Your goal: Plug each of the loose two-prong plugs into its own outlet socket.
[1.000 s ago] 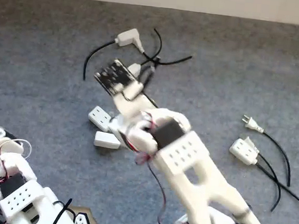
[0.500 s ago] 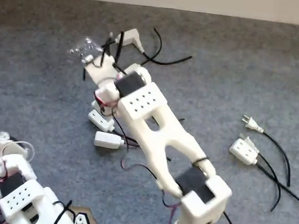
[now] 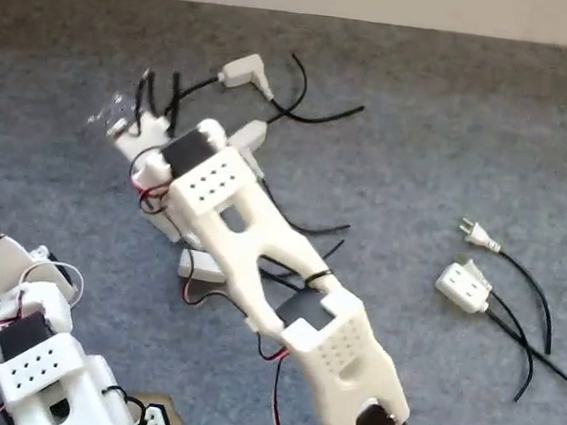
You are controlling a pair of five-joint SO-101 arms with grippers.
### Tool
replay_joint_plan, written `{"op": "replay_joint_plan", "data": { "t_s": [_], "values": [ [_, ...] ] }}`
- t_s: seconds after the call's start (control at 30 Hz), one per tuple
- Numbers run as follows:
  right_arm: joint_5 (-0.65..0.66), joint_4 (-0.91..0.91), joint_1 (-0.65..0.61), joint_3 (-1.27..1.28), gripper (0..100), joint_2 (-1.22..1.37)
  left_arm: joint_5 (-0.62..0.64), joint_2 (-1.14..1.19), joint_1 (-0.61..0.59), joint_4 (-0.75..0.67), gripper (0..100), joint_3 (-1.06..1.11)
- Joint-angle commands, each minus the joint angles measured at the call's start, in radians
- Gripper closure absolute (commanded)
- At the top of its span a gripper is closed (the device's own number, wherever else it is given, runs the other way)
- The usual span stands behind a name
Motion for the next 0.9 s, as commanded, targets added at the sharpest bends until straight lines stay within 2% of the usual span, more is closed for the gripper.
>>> {"op": "replay_joint_plan", "data": {
  "t_s": [0.0, 0.4, 0.87],
  "values": [
    [0.006, -0.033, -0.012, -0.053, 99.1, 0.004, -0.034, 0.001, 0.059, 0.021, 99, -0.05],
    [0.149, -0.087, 0.001, -0.053, 99.1, 0.002, -0.029, 0.001, 0.171, 0.026, 99, -0.094],
    [0.215, -0.165, 0.065, -0.045, 99.1, 0.004, -0.028, -0.005, 0.173, 0.026, 99, -0.087]
  ]
}}
